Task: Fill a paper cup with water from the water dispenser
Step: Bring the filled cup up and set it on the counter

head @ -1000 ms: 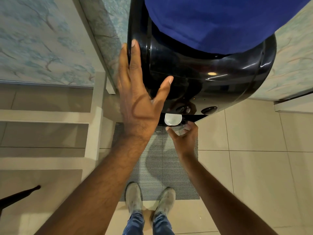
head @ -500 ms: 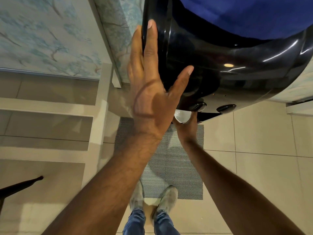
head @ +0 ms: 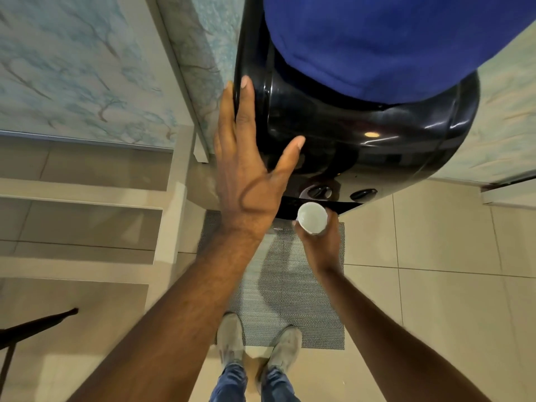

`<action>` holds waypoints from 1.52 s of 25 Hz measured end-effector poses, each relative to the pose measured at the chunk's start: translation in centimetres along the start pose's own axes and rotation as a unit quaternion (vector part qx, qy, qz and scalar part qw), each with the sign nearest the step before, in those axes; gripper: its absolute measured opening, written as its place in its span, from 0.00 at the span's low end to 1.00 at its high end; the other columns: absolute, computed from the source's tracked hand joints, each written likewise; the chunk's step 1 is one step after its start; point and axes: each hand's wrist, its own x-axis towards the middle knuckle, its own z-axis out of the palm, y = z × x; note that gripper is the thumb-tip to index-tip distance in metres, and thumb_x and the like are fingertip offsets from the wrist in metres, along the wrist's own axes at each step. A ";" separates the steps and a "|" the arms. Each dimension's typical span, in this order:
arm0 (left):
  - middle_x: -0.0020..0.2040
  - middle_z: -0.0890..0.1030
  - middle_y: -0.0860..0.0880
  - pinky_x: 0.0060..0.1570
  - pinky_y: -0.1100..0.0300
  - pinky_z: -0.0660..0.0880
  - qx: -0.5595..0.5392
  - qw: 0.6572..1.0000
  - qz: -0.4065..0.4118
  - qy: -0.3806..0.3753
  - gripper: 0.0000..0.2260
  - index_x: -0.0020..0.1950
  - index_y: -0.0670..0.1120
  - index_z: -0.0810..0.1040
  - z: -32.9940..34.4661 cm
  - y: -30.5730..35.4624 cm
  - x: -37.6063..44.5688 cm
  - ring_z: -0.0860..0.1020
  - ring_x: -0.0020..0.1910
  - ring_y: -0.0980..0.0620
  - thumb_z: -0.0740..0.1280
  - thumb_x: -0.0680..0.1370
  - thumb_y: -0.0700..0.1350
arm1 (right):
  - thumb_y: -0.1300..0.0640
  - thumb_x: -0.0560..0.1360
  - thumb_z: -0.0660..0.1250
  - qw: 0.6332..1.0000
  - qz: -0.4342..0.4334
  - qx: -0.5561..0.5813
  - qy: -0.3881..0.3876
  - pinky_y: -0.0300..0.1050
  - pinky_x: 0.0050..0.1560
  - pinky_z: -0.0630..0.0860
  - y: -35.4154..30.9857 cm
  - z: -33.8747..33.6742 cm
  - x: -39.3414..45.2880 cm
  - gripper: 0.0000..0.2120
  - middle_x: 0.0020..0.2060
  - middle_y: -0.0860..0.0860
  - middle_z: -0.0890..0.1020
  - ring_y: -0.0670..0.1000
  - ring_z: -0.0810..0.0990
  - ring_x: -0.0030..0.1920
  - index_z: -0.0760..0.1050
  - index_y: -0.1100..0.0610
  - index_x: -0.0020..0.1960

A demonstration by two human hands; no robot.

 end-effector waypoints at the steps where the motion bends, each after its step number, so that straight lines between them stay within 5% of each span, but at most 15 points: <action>1: 0.84 0.55 0.44 0.77 0.65 0.51 0.011 1.000 -0.004 -0.005 0.41 0.84 0.49 0.54 -0.1 0.1 0.0 0.55 0.83 0.46 0.68 0.78 0.63 | 0.53 0.68 0.81 1.000 -0.003 -0.001 0.001 0.29 0.47 0.75 -0.5 -0.6 -0.6 0.28 0.56 0.49 0.78 0.41 0.78 0.53 0.73 0.50 0.63; 5: 0.85 0.56 0.46 0.73 0.54 0.65 0.072 0.997 -0.031 -0.025 0.41 0.85 0.51 0.53 -1.2 1.5 -0.2 0.58 0.83 0.46 0.68 0.79 0.63 | 0.54 0.67 0.82 1.000 -0.002 0.014 -0.003 0.24 0.44 0.72 -3.6 -3.5 -3.3 0.28 0.54 0.42 0.77 0.34 0.76 0.53 0.72 0.45 0.61; 8: 0.85 0.56 0.47 0.74 0.56 0.61 0.110 0.991 -0.056 -0.053 0.40 0.85 0.51 0.52 -2.1 2.8 -0.2 0.57 0.83 0.47 0.69 0.79 0.61 | 0.54 0.67 0.82 1.000 -0.005 0.011 -0.001 0.22 0.45 0.71 -6.4 -5.7 -5.2 0.31 0.55 0.39 0.74 0.31 0.73 0.54 0.70 0.42 0.63; 14: 0.82 0.62 0.47 0.72 0.51 0.70 0.139 0.977 -0.078 -0.144 0.35 0.84 0.51 0.55 -6.4 6.0 0.9 0.67 0.78 0.45 0.67 0.82 0.57 | 0.60 0.65 0.83 0.999 -0.045 0.015 0.014 0.20 0.46 0.70 -14.4 -9.7 -8.2 0.33 0.57 0.49 0.74 0.27 0.71 0.54 0.71 0.49 0.64; 17: 0.80 0.65 0.45 0.71 0.46 0.72 0.169 0.957 -0.103 -0.210 0.31 0.83 0.48 0.58 -9.1 7.4 1.6 0.69 0.76 0.41 0.60 0.84 0.59 | 0.59 0.65 0.83 0.998 -0.068 0.007 -0.003 0.26 0.50 0.72 -19.3 -11.3 -9.2 0.33 0.59 0.50 0.73 0.38 0.73 0.56 0.71 0.51 0.65; 19: 0.81 0.64 0.44 0.72 0.45 0.71 0.171 0.951 -0.109 -0.231 0.30 0.82 0.48 0.60 -11.3 8.5 1.7 0.66 0.78 0.41 0.58 0.84 0.60 | 0.58 0.65 0.84 0.996 -0.088 0.003 -0.014 0.39 0.57 0.75 -22.6 -12.0 -9.8 0.34 0.60 0.51 0.73 0.48 0.74 0.58 0.72 0.54 0.67; 23: 0.81 0.63 0.43 0.73 0.46 0.68 0.196 0.963 -0.054 -0.179 0.29 0.81 0.47 0.63 -18.6 11.3 3.4 0.64 0.79 0.41 0.59 0.84 0.60 | 0.56 0.66 0.84 0.991 -0.123 0.017 -0.050 0.49 0.60 0.77 -29.9 -12.4 -11.0 0.35 0.63 0.51 0.72 0.51 0.73 0.60 0.71 0.52 0.68; 28: 0.80 0.66 0.41 0.75 0.48 0.66 0.275 0.955 0.008 -0.112 0.29 0.79 0.45 0.65 -28.4 12.4 6.4 0.67 0.77 0.41 0.58 0.84 0.61 | 0.52 0.65 0.83 0.981 -0.180 0.012 -0.065 0.44 0.57 0.73 -38.3 -10.6 -11.5 0.34 0.60 0.47 0.71 0.48 0.72 0.58 0.72 0.50 0.67; 35: 0.82 0.63 0.41 0.78 0.45 0.63 0.308 0.950 -0.049 -0.029 0.30 0.81 0.44 0.64 -39.1 9.9 7.2 0.64 0.80 0.41 0.55 0.85 0.62 | 0.53 0.64 0.83 0.961 -0.256 0.037 -0.101 0.52 0.59 0.77 -48.9 -4.4 -13.5 0.34 0.60 0.53 0.75 0.55 0.76 0.60 0.73 0.56 0.65; 38: 0.82 0.62 0.41 0.78 0.45 0.63 0.313 0.946 -0.082 -0.010 0.30 0.81 0.44 0.63 -41.9 8.5 6.5 0.63 0.81 0.41 0.56 0.85 0.62 | 0.53 0.64 0.83 0.950 -0.278 0.046 -0.134 0.39 0.51 0.75 -52.1 -1.6 -15.1 0.33 0.60 0.53 0.75 0.52 0.76 0.58 0.71 0.54 0.63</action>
